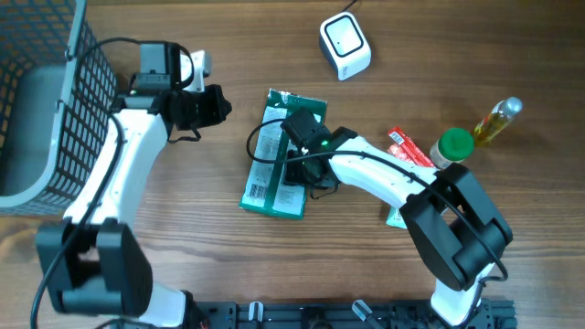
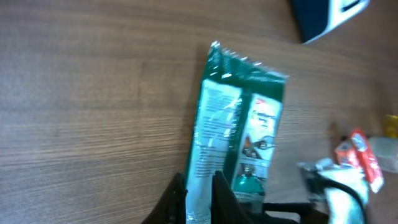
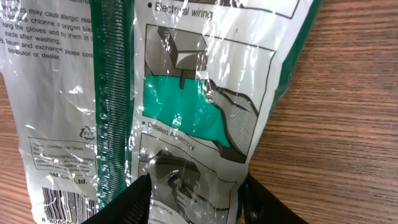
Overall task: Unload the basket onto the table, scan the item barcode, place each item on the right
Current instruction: 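Move the left gripper from the basket toward the glove package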
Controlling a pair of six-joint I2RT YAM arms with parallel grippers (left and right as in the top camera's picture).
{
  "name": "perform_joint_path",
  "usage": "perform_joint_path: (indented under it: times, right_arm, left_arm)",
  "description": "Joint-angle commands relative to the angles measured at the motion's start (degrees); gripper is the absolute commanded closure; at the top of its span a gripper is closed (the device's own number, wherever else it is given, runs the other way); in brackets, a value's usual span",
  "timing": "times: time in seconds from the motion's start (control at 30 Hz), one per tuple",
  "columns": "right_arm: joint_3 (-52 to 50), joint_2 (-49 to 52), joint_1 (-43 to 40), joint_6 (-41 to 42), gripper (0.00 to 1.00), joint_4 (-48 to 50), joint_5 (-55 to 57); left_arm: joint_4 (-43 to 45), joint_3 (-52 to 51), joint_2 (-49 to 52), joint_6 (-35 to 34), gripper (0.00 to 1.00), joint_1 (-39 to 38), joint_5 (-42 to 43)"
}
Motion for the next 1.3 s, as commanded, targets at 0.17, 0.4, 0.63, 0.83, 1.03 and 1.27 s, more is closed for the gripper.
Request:
perform_joint_path:
  times: [0.17, 0.4, 0.63, 0.83, 1.03, 1.27]
  right_arm:
    - [-0.8, -0.3, -0.1, -0.7, 0.51, 0.4, -0.6]
    - [-0.8, -0.3, -0.5, -3.3, 0.47, 1.2, -0.6]
    - [-0.8, -0.3, -3.1, -3.6, 0.47, 0.9, -0.9]
    - [-0.8, -0.3, -6.5, -9.4, 0.42, 1.6, -8.7]
    - [-0.8, -0.3, -8.9, -11.8, 0.43, -0.5, -10.7]
    - [-0.8, -0.3, -11.2, -12.9, 0.43, -1.9, -12.9]
  left_arm:
    - [1.1, -0.3, 11.0, -1.4, 0.91, -5.9, -1.3]
    - [2.3, -0.3, 16.3, -6.0, 0.9, -7.9, -1.6]
    - [2.8, -0.3, 18.3, -6.5, 0.9, -8.3, -1.6]
    - [4.3, -1.0, 19.4, -7.6, 0.91, -9.1, -1.6]
    - [5.6, -2.3, 21.5, -9.6, 0.89, -10.2, -4.4]
    - [7.3, -5.0, 21.6, -13.0, 0.92, -10.2, -4.6]
